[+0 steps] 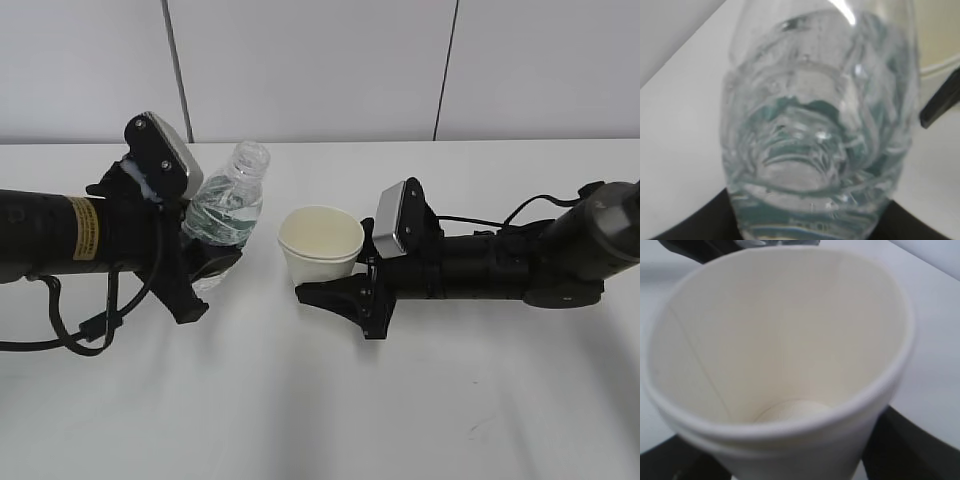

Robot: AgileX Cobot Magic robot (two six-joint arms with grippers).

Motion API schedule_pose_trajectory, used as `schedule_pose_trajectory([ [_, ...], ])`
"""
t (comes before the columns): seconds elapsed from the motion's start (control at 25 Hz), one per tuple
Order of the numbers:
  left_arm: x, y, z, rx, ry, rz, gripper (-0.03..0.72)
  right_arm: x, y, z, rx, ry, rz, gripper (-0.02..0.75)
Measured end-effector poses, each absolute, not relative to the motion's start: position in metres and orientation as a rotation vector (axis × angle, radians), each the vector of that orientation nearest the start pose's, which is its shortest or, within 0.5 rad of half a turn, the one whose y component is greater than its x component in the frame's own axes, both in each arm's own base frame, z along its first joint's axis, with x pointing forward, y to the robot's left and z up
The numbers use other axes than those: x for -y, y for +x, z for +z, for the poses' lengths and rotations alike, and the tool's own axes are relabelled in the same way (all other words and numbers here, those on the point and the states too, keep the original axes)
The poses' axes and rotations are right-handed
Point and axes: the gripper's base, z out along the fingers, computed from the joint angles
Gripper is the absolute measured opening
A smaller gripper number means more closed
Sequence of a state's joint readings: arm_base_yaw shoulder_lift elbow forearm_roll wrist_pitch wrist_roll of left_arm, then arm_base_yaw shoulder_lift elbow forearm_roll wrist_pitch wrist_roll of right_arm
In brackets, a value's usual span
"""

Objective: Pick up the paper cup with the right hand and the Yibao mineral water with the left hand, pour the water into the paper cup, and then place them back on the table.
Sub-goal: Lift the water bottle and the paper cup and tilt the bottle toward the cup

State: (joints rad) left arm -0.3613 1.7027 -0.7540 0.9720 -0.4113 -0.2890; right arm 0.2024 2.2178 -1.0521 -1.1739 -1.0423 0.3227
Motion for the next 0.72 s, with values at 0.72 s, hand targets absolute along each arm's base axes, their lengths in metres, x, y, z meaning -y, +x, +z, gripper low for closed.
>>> schedule_pose_trajectory([
  [0.72,0.14,0.304,0.177,-1.736,1.365,-0.027,0.337,-0.155,0.364,0.09,-1.486,-1.186,0.813,0.521],
])
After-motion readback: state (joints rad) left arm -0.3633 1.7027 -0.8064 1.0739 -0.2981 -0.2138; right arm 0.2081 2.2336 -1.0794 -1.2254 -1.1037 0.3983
